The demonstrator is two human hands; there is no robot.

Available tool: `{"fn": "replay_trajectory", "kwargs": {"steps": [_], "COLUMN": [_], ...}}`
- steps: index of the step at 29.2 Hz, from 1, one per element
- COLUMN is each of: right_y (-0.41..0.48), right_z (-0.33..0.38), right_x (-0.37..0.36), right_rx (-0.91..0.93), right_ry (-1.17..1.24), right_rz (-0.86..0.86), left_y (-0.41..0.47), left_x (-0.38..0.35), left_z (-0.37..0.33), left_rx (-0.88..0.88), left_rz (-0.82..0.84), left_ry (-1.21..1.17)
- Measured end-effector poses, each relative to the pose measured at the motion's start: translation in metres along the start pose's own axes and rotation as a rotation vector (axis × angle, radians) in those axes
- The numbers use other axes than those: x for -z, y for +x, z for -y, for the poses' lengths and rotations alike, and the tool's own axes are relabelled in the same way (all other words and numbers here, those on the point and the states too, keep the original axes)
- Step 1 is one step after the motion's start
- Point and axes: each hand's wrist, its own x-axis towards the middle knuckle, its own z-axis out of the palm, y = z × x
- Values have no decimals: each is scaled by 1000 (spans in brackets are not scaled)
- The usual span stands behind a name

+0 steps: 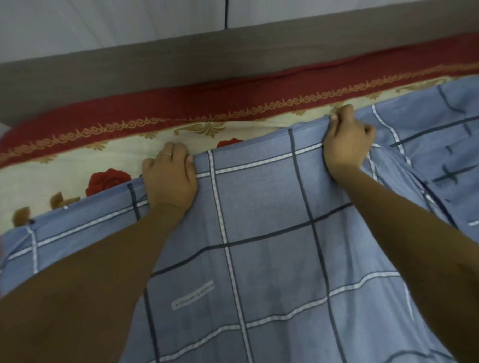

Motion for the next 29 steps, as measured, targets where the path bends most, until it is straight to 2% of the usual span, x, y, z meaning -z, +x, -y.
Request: {"fn": "replay_trajectory", "kwargs": {"steps": [3,5,8,9,10,11,12,13,14,15,16,17,20,22,23,25,27,29], "right_y": [15,14,-5,-17,-31,-48,-67,-79,-78,-69,-55,-40,3,-8,-28,-91,-167,-212], "right_z": [-5,-1,25,36,48,57,62,60,51,39,26,16,16,48,64,85,80,57], "right_x": [3,-1,2,6,11,14,15,16,16,14,10,5,-3,-3,2,24,44,51], "right_rx": [117,67,-152,-126,-3,219,527,842,1065,1129,1055,896,304,119,116,263,457,394], "right_ry": [-121,-171,-190,-146,-44,63,116,85,-2,-100,-176,-211,-224,-146,-90,0,-29,-87], "right_rz": [149,194,63,-6,-38,5,114,253,373,447,446,418,424,379,310,216,255,266], "left_y": [1,1,0,0,0,1,1,0,0,0,1,1,1,0,0,0,0,-2], "left_x": [-1,-1,0,0,0,0,0,0,0,-1,-1,-2,-3,-3,-3,-1,-1,-4], "left_z": [1,1,1,0,0,0,1,1,1,2,2,2,0,2,3,2,0,1], "left_rx": [-10,-4,4,7,11,13,15,16,17,15,9,7,19,27,23,31,48,32], "left_rz": [-11,-9,-6,2,10,10,6,-3,-11,-18,-21,-17,10,7,3,13,24,6], "left_ry": [9,5,0,-5,-6,-9,-11,-12,-18,-27,-34,-39,-36,-31,-34,-37,-38,-22]}}
